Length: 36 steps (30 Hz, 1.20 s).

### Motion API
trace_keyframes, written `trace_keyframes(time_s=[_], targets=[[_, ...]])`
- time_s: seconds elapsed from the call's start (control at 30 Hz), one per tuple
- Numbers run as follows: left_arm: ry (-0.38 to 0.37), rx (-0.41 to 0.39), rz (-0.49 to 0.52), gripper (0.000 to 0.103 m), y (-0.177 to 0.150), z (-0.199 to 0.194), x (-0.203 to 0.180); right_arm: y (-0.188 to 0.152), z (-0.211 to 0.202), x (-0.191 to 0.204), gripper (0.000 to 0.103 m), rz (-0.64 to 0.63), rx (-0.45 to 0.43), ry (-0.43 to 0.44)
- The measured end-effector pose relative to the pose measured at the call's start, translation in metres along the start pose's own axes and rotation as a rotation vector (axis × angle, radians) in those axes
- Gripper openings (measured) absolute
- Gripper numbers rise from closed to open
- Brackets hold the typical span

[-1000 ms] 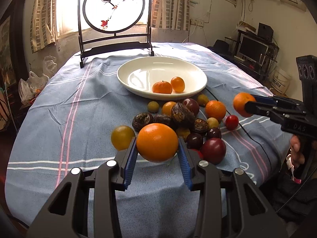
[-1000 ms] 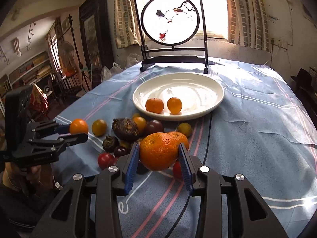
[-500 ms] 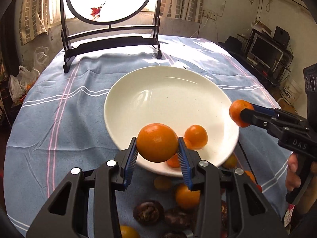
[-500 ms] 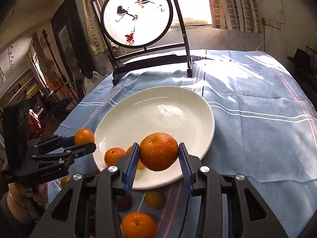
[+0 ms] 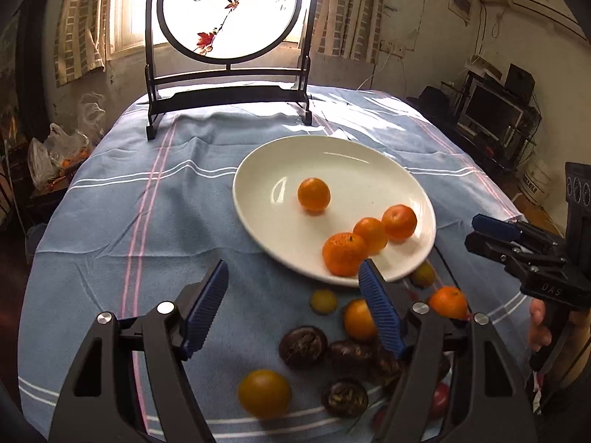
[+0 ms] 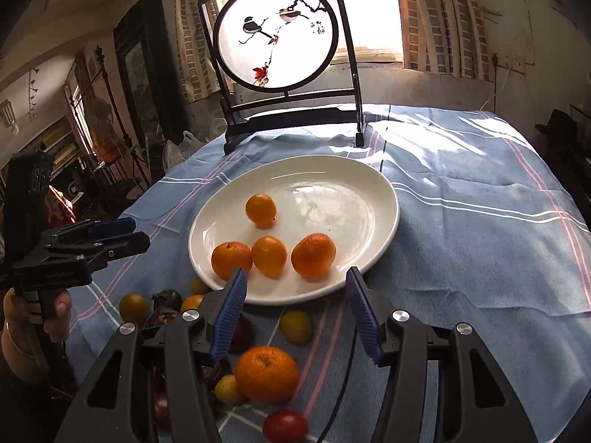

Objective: Organize fruits
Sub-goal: 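Grasp another orange with the left tool while the right tool grasps a tangerine, place both on plate, then grasp a yellow fruit with the left tool while the right tool grasps a red tomato, place both on plate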

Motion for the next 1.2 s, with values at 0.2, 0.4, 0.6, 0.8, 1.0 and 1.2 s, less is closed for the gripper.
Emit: trace_keyframes(time_s=[0.2, 0.4, 0.6, 0.8, 1.0, 1.2], targets=[[0.069, 0.054, 0.052, 0.071, -0.06, -0.019, 0.014, -0.042, -0.039, -0.004, 0.056, 0.026, -0.009, 0.012], [0.074, 0.083, 0.075, 0.069, -0.087, -0.01, 0.013, -0.073, -0.055, -0.006, 0.056, 0.064, 0.002, 0.013], [0.038, 0.124, 0.029, 0.036, -0.08, 0.013, 0.018, -0.087, -0.048, 0.002, 0.056, 0.026, 0.05, -0.018], [0.034, 0.081, 0.042, 0.036, -0.087, -0.002, 0.01, -0.095, -0.037, 0.023, 0.055, -0.106, 0.092, -0.052], [0.001, 0.066, 0.038, 0.036, -0.095, -0.02, 0.002, -0.089, -0.017, 0.021, 0.05, -0.101, 0.144, -0.105], [-0.01, 0.047, 0.047, 0.036, -0.095, -0.028, -0.005, -0.092, -0.004, 0.019, 0.031, -0.075, 0.181, -0.114]])
Point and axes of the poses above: each gripper's, at about its wrist camera, not at the fingertips, and z roughly the way its jaws point, x to its left, y to its top, the point moved 6 cm from there along z, roughly the way its jaws point, and after that the axes turned 5 degrees about -y, right-handed, at the moved point
